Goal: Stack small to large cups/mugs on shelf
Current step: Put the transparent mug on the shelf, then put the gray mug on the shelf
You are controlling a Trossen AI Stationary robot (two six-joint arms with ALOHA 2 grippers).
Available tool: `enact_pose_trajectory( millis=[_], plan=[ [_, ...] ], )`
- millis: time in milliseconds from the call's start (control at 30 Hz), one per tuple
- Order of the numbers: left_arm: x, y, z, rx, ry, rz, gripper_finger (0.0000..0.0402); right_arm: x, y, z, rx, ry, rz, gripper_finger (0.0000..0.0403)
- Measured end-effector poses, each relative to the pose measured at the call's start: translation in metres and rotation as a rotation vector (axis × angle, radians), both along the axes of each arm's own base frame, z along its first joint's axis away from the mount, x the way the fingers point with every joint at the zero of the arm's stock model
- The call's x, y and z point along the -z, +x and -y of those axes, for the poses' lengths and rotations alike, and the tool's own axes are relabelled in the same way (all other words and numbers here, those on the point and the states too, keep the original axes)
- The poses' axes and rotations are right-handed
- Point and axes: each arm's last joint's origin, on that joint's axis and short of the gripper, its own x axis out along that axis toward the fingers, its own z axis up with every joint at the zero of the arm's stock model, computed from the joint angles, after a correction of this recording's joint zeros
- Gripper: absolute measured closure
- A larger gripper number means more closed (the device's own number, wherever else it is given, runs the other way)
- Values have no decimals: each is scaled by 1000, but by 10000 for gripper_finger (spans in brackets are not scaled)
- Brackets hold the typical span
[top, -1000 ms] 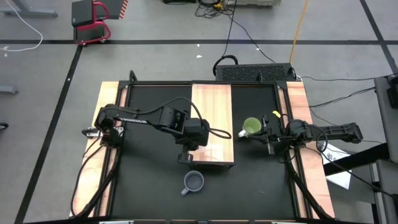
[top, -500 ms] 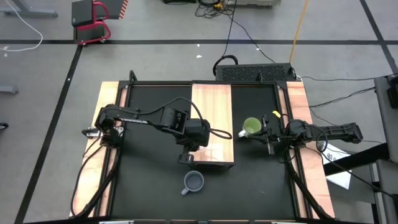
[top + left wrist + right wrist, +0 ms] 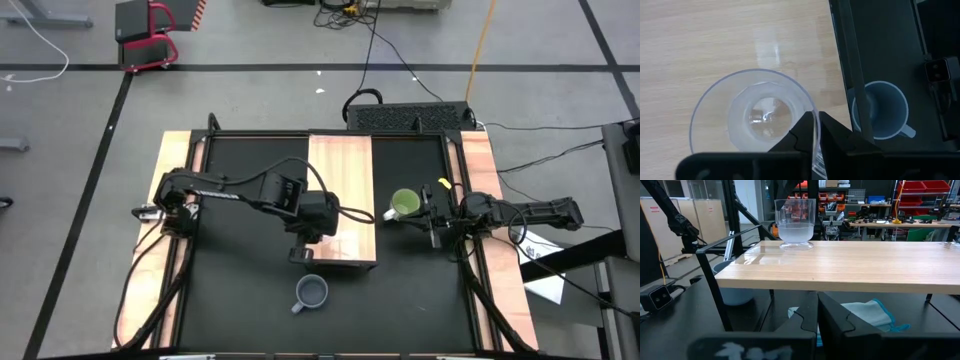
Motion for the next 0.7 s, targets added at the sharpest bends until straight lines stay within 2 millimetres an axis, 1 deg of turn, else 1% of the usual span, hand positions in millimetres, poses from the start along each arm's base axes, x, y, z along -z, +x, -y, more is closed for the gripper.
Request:
enact_pose_trajectory(
  millis=[300,467,567,700],
  plan=[
    [0,3,0,-12,21,24,294,0,0,0,0,21,-2,403],
    [-1,3,0,-7,23,33,265,0,0,0,0,21,-3,403],
    [-10,3,0,-4,20,65,255,0,0,0,0,20,-2,403],
    [-32,-1,0,-3,12,123,252,0,0,0,0,21,-3,403]
  ],
)
